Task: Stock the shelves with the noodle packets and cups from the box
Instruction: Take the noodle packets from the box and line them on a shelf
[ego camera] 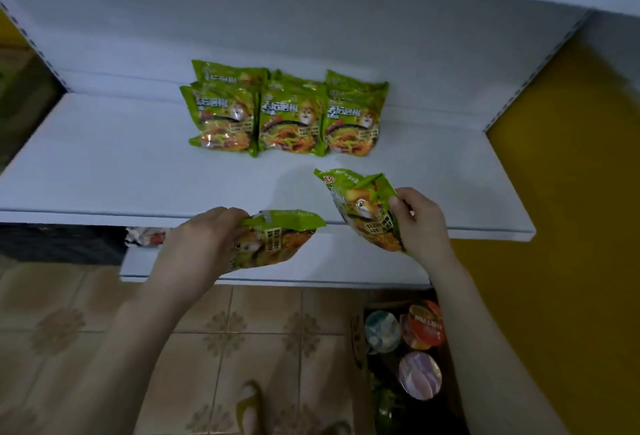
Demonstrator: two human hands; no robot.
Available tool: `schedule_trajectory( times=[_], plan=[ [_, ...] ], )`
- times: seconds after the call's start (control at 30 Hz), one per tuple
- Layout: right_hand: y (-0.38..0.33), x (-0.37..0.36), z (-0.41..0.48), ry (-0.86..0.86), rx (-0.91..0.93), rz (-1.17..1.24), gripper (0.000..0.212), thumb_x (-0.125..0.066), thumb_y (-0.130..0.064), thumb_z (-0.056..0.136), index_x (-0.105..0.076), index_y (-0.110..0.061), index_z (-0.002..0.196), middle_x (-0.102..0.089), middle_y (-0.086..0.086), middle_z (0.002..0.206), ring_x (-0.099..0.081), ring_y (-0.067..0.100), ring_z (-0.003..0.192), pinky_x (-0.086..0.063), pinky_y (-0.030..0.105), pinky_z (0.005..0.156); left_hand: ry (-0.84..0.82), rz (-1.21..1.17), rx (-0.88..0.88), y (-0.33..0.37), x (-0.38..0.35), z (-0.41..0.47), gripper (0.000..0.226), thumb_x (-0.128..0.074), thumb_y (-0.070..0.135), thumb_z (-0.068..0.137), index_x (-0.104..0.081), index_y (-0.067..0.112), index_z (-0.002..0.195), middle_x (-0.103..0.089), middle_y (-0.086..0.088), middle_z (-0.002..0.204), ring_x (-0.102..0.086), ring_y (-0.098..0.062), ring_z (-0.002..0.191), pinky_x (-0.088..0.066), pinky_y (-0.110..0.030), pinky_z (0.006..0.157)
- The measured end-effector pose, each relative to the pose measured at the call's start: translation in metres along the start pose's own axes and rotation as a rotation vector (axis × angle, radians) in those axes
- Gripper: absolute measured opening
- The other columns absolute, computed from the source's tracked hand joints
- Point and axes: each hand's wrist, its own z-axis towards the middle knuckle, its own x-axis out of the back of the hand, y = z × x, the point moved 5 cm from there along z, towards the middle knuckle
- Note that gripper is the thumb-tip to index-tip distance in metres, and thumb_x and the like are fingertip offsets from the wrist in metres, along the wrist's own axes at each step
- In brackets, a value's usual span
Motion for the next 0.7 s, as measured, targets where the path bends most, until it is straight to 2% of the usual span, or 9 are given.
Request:
schedule_trajectory(
  times=[0.13,0.27,0.33,0.4,0.47,0.53,0.63,0.7],
  plan=[
    [-0.030,-0.046,0.024,-0.024,0.057,-0.011,0.024,-0.045,-0.010,0.094,-0.062,0.006,0.100,-0.063,0.023,0.097,-0.054,0.027,0.086,-0.024,0.022,0.062,-0.005,0.077,0.118,-0.055,0.023,-0.012,0.019,-0.052,0.014,0.075,-0.066,0.005,0.084,-0.064,-0.012,0.066,-0.061,-0.032,0.051,-0.048,-0.035,0.036],
    [-0.059,-0.084,0.049,-0.036,0.087,0.068,0.020,-0.045,-0.006,0.095,-0.059,0.007,0.091,-0.059,0.024,0.082,-0.047,0.022,0.075,-0.022,0.027,0.058,-0.008,0.117,0.188,-0.097,0.039,-0.019,0.017,-0.056,0.005,0.066,-0.064,0.002,0.081,-0.062,-0.013,0.064,-0.060,-0.033,0.048,-0.047,-0.036,0.034],
    [-0.070,-0.100,0.062,-0.067,0.092,0.103,0.020,-0.043,-0.006,0.096,-0.054,0.003,0.082,-0.051,0.011,0.070,-0.042,0.021,0.068,-0.021,0.030,0.057,0.017,0.119,0.236,-0.113,0.044,-0.020,0.019,-0.055,0.006,0.068,-0.065,0.001,0.084,-0.063,-0.015,0.067,-0.060,-0.035,0.051,-0.048,-0.038,0.037],
    [-0.078,-0.116,0.077,-0.110,0.100,0.108,0.023,-0.040,-0.007,0.097,-0.045,-0.010,0.074,-0.039,-0.003,0.063,-0.036,0.013,0.060,-0.025,0.021,0.052,0.041,0.112,0.281,-0.125,0.047,-0.021,0.020,-0.054,0.007,0.071,-0.065,0.001,0.086,-0.064,-0.015,0.069,-0.060,-0.035,0.053,-0.049,-0.038,0.039],
    [-0.082,-0.132,0.093,-0.140,0.095,0.116,0.026,-0.038,-0.010,0.098,-0.041,-0.017,0.073,-0.036,-0.006,0.064,-0.034,0.005,0.059,-0.027,0.012,0.050,0.050,0.119,0.311,-0.136,0.048,-0.020,0.020,-0.053,0.007,0.072,-0.065,0.001,0.087,-0.064,-0.015,0.069,-0.061,-0.035,0.053,-0.049,-0.039,0.040],
    [-0.082,-0.145,0.108,-0.156,0.062,0.157,0.021,-0.038,-0.012,0.099,-0.043,-0.014,0.079,-0.037,-0.009,0.067,-0.036,0.002,0.061,-0.029,0.007,0.052,0.045,0.130,0.347,-0.148,0.048,-0.018,0.021,-0.052,0.007,0.072,-0.064,0.002,0.089,-0.064,-0.014,0.071,-0.061,-0.035,0.056,-0.051,-0.040,0.042],
    [-0.079,-0.163,0.127,-0.175,0.034,0.203,0.019,-0.038,-0.012,0.099,-0.045,-0.006,0.083,-0.038,-0.003,0.067,-0.035,0.010,0.062,-0.028,0.011,0.051,0.056,0.126,0.405,-0.161,0.049,-0.017,0.023,-0.051,0.007,0.073,-0.064,0.003,0.091,-0.065,-0.014,0.074,-0.062,-0.035,0.058,-0.051,-0.040,0.044],
    [-0.076,-0.177,0.140,-0.193,0.005,0.232,0.021,-0.037,-0.014,0.099,-0.053,-0.002,0.094,-0.047,0.004,0.079,-0.041,0.015,0.074,-0.030,0.022,0.058,0.069,0.133,0.422,-0.166,0.050,-0.016,0.022,-0.052,0.007,0.074,-0.065,0.003,0.091,-0.066,-0.013,0.074,-0.062,-0.034,0.058,-0.051,-0.038,0.042]
  ],
)
